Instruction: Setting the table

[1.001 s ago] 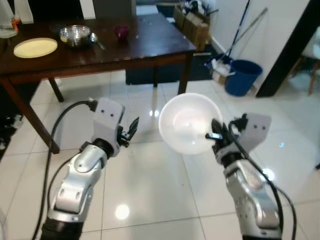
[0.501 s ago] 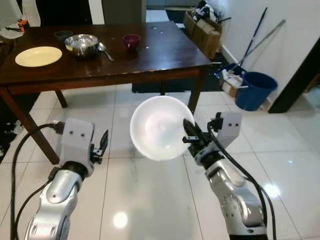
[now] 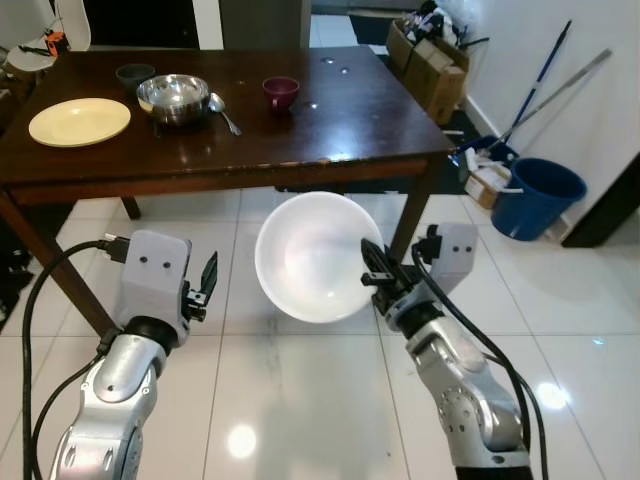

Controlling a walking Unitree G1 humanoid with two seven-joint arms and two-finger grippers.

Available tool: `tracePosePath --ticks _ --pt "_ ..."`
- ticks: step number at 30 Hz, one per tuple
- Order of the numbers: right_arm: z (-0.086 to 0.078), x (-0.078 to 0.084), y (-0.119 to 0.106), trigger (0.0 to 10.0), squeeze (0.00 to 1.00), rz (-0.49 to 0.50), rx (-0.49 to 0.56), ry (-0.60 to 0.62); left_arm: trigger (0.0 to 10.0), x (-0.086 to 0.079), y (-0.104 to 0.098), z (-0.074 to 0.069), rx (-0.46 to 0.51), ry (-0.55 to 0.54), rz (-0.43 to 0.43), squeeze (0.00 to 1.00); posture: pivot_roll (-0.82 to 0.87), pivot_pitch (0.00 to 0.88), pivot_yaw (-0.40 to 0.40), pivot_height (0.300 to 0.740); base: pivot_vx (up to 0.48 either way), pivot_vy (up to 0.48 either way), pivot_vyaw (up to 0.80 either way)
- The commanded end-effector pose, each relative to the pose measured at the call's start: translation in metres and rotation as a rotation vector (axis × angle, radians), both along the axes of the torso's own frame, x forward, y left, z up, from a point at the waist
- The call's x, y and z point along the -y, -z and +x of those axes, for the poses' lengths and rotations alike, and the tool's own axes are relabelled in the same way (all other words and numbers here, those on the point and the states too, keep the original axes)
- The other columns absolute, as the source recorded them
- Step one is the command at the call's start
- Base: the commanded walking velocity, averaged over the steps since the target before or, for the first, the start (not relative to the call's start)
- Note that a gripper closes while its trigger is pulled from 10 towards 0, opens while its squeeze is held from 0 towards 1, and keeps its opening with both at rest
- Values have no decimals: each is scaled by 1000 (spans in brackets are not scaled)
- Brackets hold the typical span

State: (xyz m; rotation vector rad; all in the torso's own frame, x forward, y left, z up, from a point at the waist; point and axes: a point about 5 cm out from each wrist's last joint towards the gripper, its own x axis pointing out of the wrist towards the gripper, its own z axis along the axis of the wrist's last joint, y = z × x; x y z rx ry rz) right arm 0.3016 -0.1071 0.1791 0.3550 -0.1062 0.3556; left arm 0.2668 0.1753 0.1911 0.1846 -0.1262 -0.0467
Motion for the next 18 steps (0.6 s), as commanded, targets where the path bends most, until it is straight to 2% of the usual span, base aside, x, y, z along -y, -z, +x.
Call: tracePosePath --ticks 1,18 --pt "-2 3 0 10000 0 7 -2 8 10000 0 1 0 -8 -7 2 0 29 69 34 740 465 0 0" --pt "0 5 0 10000 0 7 1 21 10000 4 1 4 -3 4 6 0 21 62 43 740 468 0 0"
